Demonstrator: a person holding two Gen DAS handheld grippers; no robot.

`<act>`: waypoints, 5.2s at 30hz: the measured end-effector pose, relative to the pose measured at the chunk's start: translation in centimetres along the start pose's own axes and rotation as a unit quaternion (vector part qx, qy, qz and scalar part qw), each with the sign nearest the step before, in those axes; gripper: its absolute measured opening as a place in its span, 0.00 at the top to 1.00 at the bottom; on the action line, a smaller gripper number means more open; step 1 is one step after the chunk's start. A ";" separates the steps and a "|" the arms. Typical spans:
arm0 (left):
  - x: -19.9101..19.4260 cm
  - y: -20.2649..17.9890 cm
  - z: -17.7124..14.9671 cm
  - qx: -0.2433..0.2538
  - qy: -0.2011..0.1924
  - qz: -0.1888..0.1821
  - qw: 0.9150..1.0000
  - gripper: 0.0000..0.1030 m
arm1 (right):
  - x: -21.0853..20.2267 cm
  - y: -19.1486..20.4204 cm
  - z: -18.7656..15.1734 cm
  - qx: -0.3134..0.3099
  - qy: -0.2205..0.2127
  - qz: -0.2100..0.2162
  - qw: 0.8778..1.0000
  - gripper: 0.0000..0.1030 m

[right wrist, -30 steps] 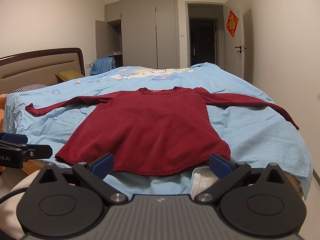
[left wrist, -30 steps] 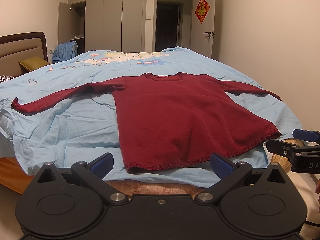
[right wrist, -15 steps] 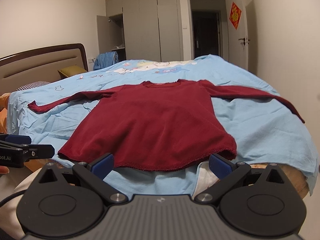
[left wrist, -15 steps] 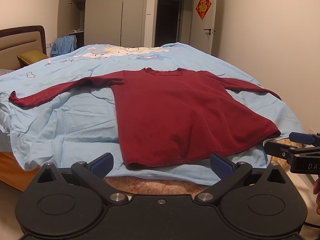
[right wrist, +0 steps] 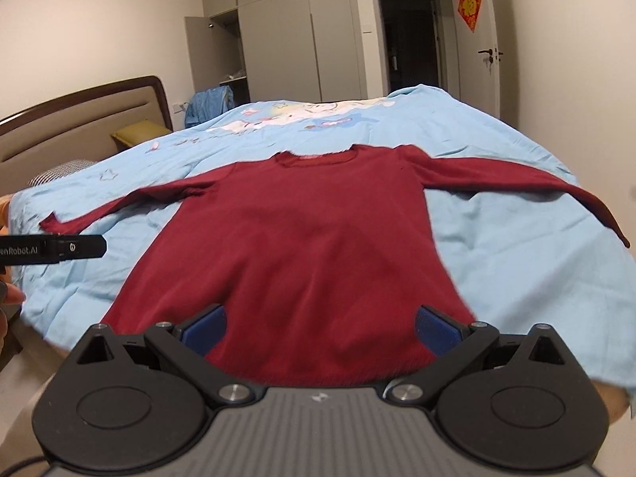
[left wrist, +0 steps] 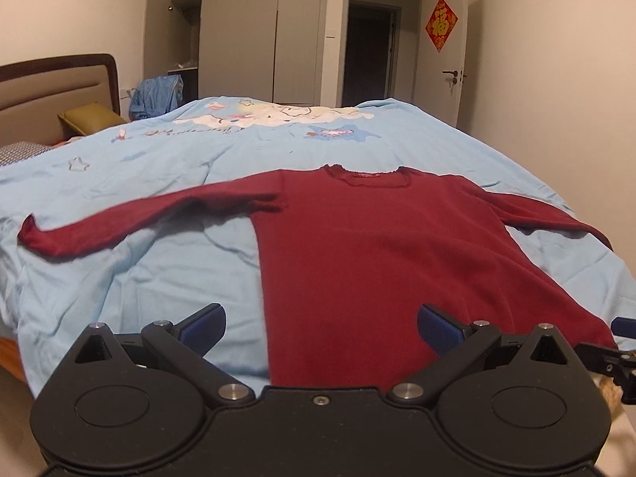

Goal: Fold small clothes
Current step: 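Move the right tool to the sleeve cuff nearest it and grasp it, then lift the sleeve with the right tool and fold it across the chest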

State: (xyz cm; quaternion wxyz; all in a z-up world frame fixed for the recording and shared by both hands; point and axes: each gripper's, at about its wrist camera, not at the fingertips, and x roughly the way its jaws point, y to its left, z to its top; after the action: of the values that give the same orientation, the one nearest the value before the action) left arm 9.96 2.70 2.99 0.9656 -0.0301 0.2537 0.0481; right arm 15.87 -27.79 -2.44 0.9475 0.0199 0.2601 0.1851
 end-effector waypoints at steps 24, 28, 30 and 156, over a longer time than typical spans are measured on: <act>20.1 -7.9 7.7 0.031 0.028 -0.036 0.998 0.01 | 11.7 -11.0 6.9 0.073 0.013 -0.091 0.993 0.00; 23.7 -9.3 8.9 0.024 0.028 -0.041 0.998 0.01 | 13.3 -12.8 7.8 0.079 0.011 -0.108 0.991 0.00; 25.4 -10.1 9.3 0.027 0.028 -0.040 0.998 0.01 | 13.9 -13.7 8.2 0.081 0.006 -0.114 0.990 0.00; 21.3 10.4 8.8 -0.151 0.016 0.112 0.982 0.00 | 35.3 11.8 7.0 -0.857 -0.072 -0.100 0.499 0.21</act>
State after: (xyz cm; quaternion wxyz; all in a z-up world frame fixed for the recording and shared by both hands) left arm 31.56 15.38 -0.19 0.9344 -0.1478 0.2605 0.1930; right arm 43.47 -3.66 -11.93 0.5277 -0.8152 -0.0952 0.2189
